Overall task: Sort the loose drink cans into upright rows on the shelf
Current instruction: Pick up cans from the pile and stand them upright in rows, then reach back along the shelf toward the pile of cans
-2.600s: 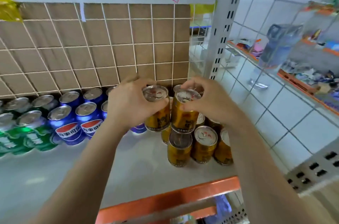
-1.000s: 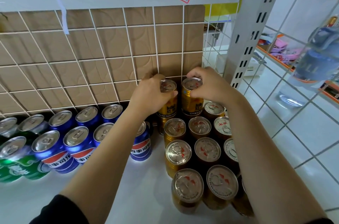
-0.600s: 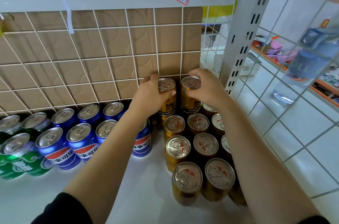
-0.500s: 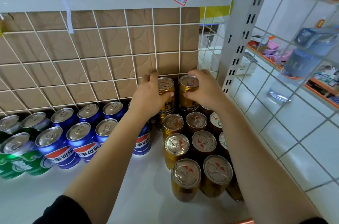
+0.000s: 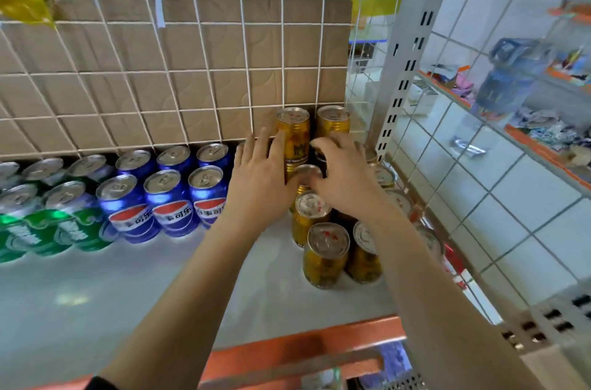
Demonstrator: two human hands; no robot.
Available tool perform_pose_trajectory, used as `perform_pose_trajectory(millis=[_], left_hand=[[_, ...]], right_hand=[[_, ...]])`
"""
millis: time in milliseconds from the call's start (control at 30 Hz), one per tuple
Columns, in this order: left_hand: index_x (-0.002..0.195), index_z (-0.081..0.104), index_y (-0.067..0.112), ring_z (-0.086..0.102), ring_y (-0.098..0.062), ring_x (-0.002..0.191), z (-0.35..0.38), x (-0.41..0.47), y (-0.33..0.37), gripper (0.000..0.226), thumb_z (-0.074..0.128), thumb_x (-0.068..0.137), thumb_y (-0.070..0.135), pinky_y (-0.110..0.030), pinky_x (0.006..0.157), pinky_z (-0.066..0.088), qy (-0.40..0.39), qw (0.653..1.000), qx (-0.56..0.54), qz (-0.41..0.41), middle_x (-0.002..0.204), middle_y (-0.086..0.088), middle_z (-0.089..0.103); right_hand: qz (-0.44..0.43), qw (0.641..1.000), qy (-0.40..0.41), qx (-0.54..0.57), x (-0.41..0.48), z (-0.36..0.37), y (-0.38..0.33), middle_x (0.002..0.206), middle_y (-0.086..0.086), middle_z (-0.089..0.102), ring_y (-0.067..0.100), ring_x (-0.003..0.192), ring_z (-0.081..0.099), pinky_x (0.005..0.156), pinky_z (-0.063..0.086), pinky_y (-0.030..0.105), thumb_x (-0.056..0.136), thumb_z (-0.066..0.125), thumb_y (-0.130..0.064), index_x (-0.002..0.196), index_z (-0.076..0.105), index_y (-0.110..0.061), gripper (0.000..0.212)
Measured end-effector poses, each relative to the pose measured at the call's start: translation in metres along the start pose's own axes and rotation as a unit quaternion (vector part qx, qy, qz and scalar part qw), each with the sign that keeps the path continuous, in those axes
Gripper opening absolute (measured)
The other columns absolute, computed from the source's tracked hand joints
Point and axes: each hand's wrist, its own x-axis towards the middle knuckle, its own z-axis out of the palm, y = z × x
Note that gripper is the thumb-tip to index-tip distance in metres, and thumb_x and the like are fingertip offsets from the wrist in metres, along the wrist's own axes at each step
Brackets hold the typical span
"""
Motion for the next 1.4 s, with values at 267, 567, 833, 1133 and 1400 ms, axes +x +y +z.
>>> perform_pose_trajectory(millis=[267,567,833,1133,1400], left_hand=[[0.15,0.008,0.023,0.0,-0.037,0.144,-0.021,-0.097,-0.022,0.081,0.049,0.088,0.053,-0.05,0.117,0.008,0.013,0.984,0.097,-0.15,0.158,-0.01,0.005],[0.149,0.005,0.027,0.0,-0.038,0.143,-0.058,-0.221,-0.057,0.075,0.042,0.09,0.055,-0.054,0.115,0.01,0.011,0.931,0.146,-0.334,0.158,-0.01,0.001],[0.149,0.007,0.028,0.006,-0.036,0.143,-0.107,-0.305,-0.106,0.075,0.044,0.09,0.055,-0.051,0.114,0.015,0.06,0.874,0.171,-0.451,0.157,-0.011,0.006],[0.147,0.015,0.026,0.025,-0.034,0.136,-0.165,-0.387,-0.213,0.072,0.045,0.088,0.054,-0.049,0.107,0.026,0.084,0.842,0.195,-0.496,0.151,-0.011,0.02],[0.143,0.025,0.03,0.031,-0.03,0.131,-0.221,-0.444,-0.328,0.067,0.053,0.086,0.051,-0.042,0.105,0.029,0.122,0.848,0.167,-0.488,0.145,-0.002,0.027]], right_hand=[[-0.081,0.995,-0.049,-0.031,-0.059,0.025,-0.045,0.146,0.007,0.03,0.03,0.135,0.025,0.109,0.031,0.044,0.088,0.059,-0.031,0.14,0.035,-0.022,0.058],[-0.24,0.965,-0.102,-0.015,-0.113,0.064,-0.133,0.141,0.011,0.037,0.032,0.129,0.031,0.102,0.032,0.041,0.087,0.058,-0.035,0.137,0.039,-0.017,0.056],[-0.364,0.918,-0.159,0.012,-0.154,0.106,-0.238,0.14,0.012,0.038,0.033,0.129,0.032,0.107,0.03,0.041,0.086,0.059,-0.037,0.136,0.042,-0.015,0.057],[-0.435,0.882,-0.178,0.04,-0.187,0.169,-0.381,0.141,0.011,0.037,0.032,0.13,0.032,0.106,0.028,0.039,0.086,0.059,-0.034,0.135,0.043,-0.016,0.055],[-0.43,0.881,-0.187,0.058,-0.21,0.227,-0.503,0.134,0.011,0.044,0.036,0.122,0.039,0.099,0.036,0.04,0.082,0.062,-0.03,0.128,0.051,-0.015,0.049]])
